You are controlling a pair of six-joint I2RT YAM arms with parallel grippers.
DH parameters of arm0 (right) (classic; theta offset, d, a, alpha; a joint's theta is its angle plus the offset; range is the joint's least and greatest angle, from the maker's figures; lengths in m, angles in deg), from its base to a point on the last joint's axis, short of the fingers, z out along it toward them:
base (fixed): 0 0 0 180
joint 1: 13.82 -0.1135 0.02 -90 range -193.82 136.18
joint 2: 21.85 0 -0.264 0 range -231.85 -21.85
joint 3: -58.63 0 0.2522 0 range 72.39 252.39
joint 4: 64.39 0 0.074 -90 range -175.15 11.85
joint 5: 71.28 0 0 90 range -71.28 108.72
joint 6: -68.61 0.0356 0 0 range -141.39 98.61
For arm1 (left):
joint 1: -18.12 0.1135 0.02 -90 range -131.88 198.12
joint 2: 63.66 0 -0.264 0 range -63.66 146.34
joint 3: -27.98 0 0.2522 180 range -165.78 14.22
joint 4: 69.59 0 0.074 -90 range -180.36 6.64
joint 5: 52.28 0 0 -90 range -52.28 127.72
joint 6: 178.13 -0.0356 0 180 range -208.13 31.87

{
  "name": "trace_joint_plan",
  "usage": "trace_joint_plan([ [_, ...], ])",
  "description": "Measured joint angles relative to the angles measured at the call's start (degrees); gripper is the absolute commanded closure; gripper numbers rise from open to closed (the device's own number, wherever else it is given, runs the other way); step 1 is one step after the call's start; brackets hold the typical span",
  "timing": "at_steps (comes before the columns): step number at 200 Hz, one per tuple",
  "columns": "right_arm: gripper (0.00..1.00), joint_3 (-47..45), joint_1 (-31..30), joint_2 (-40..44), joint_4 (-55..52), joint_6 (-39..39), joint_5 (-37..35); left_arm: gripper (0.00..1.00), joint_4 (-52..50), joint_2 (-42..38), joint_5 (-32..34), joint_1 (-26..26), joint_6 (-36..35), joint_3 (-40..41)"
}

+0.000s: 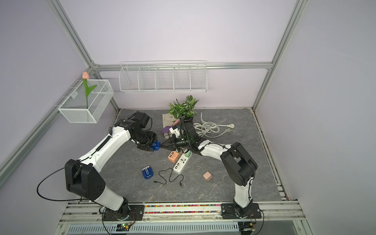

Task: Charge the electric shaver
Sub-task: Insert the charging cable into the electric shaver.

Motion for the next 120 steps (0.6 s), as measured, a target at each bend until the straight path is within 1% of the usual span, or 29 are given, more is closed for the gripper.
trace_joint_plan([
  [120, 0.93, -0.07, 0.0, 0.0, -0.02, -0.11, -0.59, 1.0, 0.02, 0.0, -0.55, -0.11, 0.0, 0.02],
])
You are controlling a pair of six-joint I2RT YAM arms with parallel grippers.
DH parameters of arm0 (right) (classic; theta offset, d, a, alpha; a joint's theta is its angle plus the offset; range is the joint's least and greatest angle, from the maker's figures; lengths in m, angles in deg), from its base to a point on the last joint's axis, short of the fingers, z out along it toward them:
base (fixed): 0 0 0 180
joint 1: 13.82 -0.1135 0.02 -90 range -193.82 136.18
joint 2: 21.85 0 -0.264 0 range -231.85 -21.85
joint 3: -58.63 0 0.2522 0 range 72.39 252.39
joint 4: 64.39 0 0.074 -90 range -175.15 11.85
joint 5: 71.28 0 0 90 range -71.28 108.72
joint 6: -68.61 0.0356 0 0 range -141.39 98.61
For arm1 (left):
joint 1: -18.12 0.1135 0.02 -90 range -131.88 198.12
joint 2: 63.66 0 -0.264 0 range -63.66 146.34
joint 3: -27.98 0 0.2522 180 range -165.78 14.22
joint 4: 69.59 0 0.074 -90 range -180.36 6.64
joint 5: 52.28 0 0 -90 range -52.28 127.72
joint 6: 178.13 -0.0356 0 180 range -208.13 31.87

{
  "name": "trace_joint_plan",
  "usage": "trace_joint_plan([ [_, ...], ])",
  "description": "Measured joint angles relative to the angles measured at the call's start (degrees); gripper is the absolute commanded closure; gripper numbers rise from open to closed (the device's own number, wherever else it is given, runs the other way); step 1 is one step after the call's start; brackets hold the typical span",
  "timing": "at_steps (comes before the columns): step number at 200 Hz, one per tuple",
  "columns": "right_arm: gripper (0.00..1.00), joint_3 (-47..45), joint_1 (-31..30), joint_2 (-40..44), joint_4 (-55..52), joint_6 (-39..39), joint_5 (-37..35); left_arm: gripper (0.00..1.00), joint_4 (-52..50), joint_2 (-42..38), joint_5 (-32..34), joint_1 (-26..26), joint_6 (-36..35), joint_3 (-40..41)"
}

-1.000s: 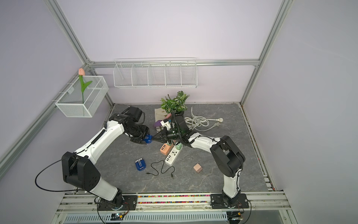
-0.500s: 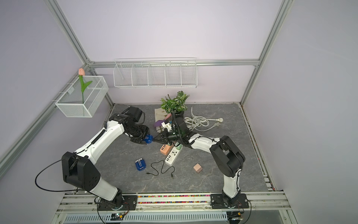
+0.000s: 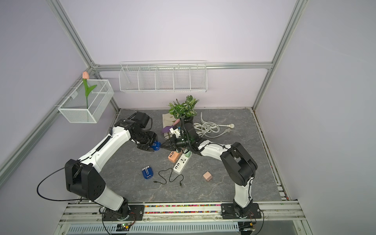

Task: Charge the electric shaver
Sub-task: Insert the charging cable into the electric shaver.

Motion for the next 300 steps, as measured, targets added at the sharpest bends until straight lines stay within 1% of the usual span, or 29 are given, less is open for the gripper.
trace_joint_plan([
  [99, 0.93, 1.22, 0.0, -0.02, -1.92, -0.24, -0.17, 1.0, 0.04, 0.04, 0.35, -0.42, 0.04, 0.0],
  [168, 0.93, 1.16, 0.24, -0.02, -1.33, -1.11, -0.66, 1.0, 0.94, 0.02, 0.33, -0.63, 2.36, 0.02],
  [233, 0.93, 0.61, 0.37, -0.02, -0.02, -3.37, -0.74, 1.0, 1.53, 0.0, -0.22, -0.63, 3.41, 0.22],
  [300, 0.93, 0.24, 0.33, -0.02, -0.7, -6.25, 0.15, 1.0, 0.5, 0.0, -0.92, -0.61, 2.05, 0.22],
])
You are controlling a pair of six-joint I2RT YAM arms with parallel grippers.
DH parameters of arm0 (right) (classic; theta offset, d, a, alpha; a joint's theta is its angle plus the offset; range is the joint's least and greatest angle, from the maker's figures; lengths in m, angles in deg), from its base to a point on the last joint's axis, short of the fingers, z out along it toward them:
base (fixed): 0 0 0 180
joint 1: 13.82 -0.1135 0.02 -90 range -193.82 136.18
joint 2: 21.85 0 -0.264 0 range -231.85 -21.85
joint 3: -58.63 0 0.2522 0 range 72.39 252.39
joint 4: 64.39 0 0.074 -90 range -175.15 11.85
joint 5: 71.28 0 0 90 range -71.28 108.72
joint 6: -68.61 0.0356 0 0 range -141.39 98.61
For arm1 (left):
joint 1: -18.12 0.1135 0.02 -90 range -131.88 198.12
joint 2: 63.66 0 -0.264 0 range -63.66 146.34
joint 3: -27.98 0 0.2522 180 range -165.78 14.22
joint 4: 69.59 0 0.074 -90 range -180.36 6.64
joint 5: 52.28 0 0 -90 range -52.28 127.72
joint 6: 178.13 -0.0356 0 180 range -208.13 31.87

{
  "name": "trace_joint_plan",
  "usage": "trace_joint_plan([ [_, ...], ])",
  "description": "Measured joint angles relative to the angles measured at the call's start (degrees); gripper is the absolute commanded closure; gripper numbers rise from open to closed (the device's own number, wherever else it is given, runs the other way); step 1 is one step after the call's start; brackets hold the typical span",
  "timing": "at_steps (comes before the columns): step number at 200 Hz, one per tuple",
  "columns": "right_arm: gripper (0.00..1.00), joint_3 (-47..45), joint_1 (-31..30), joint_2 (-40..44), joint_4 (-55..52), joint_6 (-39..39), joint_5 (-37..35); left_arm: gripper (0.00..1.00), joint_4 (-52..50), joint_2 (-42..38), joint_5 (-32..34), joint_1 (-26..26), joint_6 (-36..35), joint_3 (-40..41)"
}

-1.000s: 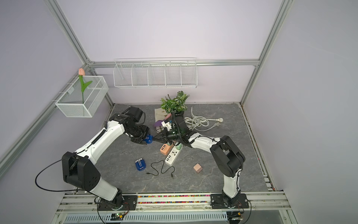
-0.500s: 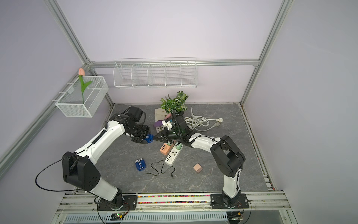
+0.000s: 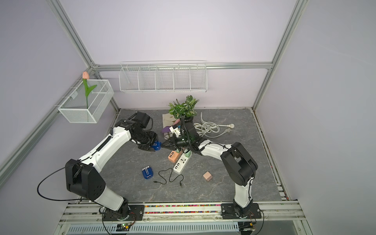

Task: Charge the electric shaver
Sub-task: Insert the charging cable into the electric shaver.

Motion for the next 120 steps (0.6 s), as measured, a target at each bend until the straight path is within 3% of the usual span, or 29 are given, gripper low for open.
trace_joint_plan([
  [70, 0.93, 1.11, -0.35, 0.0, -3.5, -2.99, 0.07, 1.0, -0.5, 0.0, -0.11, -0.02, -0.31, 0.15],
  [120, 0.93, 1.73, -0.7, 0.0, -3.5, 0.13, -0.66, 1.0, 0.35, -0.24, 0.61, -0.68, 0.37, 0.83],
])
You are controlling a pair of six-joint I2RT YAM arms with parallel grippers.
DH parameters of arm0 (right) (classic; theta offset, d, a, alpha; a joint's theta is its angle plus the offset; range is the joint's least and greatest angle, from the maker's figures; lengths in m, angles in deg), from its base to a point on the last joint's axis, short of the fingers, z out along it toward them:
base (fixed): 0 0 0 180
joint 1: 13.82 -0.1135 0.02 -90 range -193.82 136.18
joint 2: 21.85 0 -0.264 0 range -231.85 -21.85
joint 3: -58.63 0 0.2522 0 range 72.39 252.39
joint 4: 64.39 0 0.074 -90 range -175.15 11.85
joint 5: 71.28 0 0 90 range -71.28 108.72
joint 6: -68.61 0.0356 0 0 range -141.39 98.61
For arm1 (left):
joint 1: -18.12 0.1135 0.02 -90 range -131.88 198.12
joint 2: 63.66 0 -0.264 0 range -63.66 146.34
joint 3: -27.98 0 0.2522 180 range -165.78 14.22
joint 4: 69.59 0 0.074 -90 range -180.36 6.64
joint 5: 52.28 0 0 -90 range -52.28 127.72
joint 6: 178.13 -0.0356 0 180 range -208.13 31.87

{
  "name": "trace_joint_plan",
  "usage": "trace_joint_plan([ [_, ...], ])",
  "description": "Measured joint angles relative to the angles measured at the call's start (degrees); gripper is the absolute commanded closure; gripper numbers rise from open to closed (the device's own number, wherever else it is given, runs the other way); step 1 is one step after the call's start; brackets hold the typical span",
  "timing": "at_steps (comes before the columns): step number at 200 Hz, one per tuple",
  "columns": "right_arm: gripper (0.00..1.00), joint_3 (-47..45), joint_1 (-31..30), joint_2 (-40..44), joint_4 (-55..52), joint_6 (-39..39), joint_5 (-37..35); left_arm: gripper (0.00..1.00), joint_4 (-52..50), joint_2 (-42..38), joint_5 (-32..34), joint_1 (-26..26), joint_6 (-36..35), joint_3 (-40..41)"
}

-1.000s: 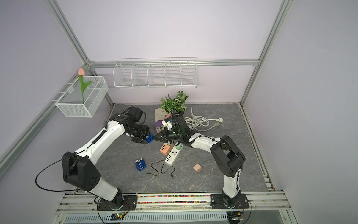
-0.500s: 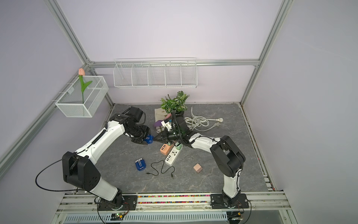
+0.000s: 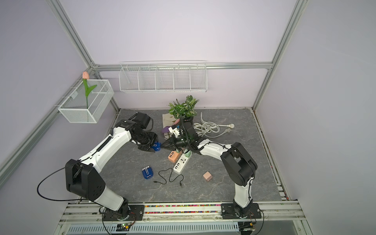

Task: Charge the electric shaver
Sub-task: Insert the charging cable into the electric shaver.

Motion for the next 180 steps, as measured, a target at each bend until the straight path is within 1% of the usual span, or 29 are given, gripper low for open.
trace_joint_plan([
  [16, 0.93, 0.0, 0.0, 0.0, -0.07, 0.98, -0.09, 1.0, 0.85, -0.44, 0.26, -0.2, 0.13, 0.74],
  [75, 0.93, 0.0, 0.07, -0.24, -0.92, 0.59, 0.0, 1.0, 1.73, -0.7, 1.4, -1.44, 1.51, 1.31],
  [115, 0.93, 0.0, 0.66, -1.97, 0.0, 1.25, 0.79, 1.0, 5.14, -0.94, 2.45, -2.14, 5.09, 4.22],
  [133, 0.9, -0.35, 0.66, -2.36, 0.48, 2.21, 0.81, 1.0, 7.69, -2.27, 2.36, -2.23, 7.67, 7.02],
  [157, 0.9, -1.11, 0.68, -2.32, 2.82, 3.87, 0.74, 1.0, 9.46, -3.91, 2.43, -2.25, 9.97, 8.7],
  [180, 0.84, -1.75, 0.83, -1.38, 2.95, 4.33, -0.28, 1.0, 11.67, -5.07, 1.73, -2.23, 11.96, 10.21],
])
